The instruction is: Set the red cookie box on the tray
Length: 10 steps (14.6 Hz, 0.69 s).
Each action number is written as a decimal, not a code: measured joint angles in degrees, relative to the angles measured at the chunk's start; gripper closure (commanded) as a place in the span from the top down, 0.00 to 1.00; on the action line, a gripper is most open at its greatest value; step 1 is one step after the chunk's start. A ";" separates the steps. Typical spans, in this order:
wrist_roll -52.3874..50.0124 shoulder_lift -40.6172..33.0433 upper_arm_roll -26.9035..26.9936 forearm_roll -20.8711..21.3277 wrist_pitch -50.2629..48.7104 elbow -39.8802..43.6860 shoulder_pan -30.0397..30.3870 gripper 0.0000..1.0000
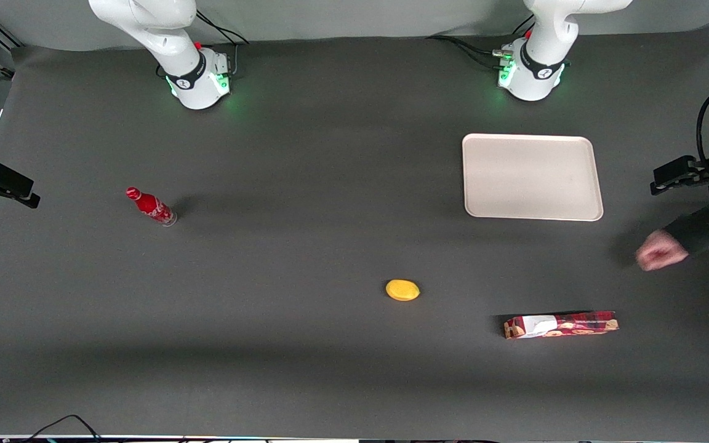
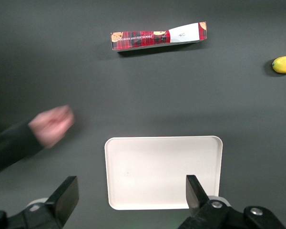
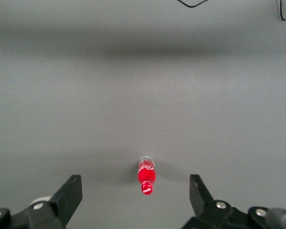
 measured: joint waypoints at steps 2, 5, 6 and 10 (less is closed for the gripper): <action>0.00 0.12 -0.08 0.38 0.01 0.02 0.00 1.00; 0.00 0.12 -0.15 0.90 0.01 0.33 -0.04 1.00; 0.00 0.12 -0.15 1.04 -0.01 0.36 -0.04 1.00; -5.80 0.21 -0.18 1.06 -0.02 1.24 -0.04 1.00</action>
